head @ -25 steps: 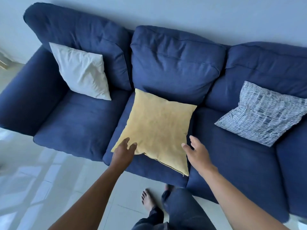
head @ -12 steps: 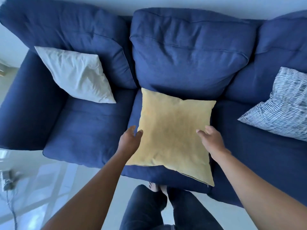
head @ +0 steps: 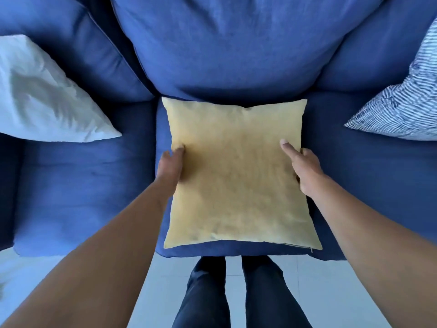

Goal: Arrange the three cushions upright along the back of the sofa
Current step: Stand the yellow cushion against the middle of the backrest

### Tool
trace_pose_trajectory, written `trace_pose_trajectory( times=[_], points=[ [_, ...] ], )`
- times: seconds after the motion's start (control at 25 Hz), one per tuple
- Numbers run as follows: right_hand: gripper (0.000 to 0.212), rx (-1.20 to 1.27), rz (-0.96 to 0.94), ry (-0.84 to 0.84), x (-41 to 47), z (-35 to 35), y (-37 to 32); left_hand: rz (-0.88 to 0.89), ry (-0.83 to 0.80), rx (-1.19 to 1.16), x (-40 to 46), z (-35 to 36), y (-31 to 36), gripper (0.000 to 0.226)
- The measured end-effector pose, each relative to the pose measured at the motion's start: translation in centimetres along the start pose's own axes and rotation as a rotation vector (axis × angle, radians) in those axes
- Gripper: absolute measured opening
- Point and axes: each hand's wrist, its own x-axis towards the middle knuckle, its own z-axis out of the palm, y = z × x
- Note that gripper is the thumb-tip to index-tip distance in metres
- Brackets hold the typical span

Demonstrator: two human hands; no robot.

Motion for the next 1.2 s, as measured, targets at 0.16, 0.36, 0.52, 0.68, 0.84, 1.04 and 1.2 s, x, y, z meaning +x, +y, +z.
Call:
trace_pose_trajectory(
  times=[0.16,0.36,0.52,0.68,0.84,1.04,1.2],
  points=[
    [0.105,0.159,0.123,-0.214,-1.6,-0.9,-0.6,-0.121,-0.166,-0.113,-1.8,-0.5,0.3,0.052],
    [0.046,0.277,-0.148,-0.281,-8.1,-3.6,-0.9,0.125,-0.268,-0.218,-7.8,-4.5,-0.1,0.032],
    [0.037,0.352,-0.364,-0.228,-10.3,-4.7,-4.2,0.393,-0.195,-0.318,-8.5,-7.0,3.6,0.027],
    [0.051,0.326,-0.471,-0.157,-8.2,-3.7,-8.1,0.509,-0.114,-0.324,-6.1,-6.5,8.3,0.027],
    [0.035,0.254,-0.365,-0.128,-5.0,-1.4,-10.0,0.408,-0.118,-0.175,-2.8,-3.7,10.5,0.052],
    [0.038,0.249,-0.332,-0.045,-3.9,-0.5,-9.7,0.368,-0.082,-0.193,-3.2,-2.6,10.6,0.048],
    [0.042,0.226,-0.375,0.011,-5.4,-1.3,-8.6,0.390,-0.039,-0.203,-5.2,-4.1,8.2,0.041]
  ],
)
